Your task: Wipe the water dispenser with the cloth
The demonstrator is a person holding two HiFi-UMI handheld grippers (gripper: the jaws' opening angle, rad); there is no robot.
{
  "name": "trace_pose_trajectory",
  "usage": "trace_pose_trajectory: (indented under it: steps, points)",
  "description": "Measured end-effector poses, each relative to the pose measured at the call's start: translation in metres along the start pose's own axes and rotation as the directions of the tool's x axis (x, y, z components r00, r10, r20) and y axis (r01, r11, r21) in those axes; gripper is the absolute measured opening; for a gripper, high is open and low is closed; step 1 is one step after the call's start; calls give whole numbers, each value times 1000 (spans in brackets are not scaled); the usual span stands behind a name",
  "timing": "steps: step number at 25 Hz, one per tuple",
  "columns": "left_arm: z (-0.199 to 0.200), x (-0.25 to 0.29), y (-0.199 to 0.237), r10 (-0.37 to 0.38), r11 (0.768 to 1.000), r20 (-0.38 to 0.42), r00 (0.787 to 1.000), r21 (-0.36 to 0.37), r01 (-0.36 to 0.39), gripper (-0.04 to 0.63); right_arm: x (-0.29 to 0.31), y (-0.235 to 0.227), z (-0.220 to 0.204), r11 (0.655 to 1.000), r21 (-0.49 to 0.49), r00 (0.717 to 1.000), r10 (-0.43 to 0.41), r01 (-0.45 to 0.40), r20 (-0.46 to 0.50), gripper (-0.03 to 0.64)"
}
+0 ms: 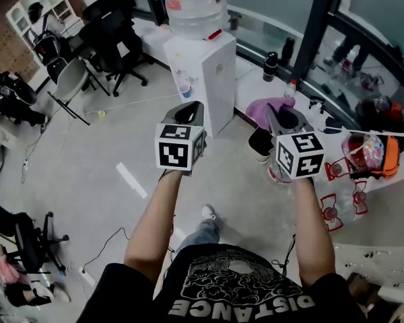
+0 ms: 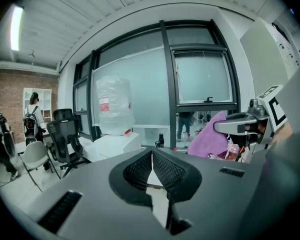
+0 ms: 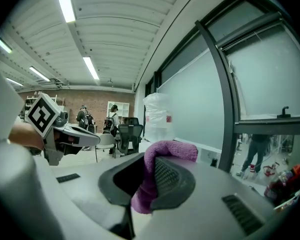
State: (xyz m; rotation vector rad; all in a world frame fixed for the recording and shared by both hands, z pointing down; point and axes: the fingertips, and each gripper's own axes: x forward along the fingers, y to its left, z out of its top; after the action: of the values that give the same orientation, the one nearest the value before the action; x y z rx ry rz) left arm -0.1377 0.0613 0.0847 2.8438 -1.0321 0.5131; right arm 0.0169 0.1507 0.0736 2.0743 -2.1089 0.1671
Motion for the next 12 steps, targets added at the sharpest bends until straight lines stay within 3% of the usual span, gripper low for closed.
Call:
trace_pose_trajectory:
  steps: [12]
  points:
    - [31,98,81,-79,997,6,997,-7,79,28,119,-13,30,998,-2,998,-57,57,-34,32]
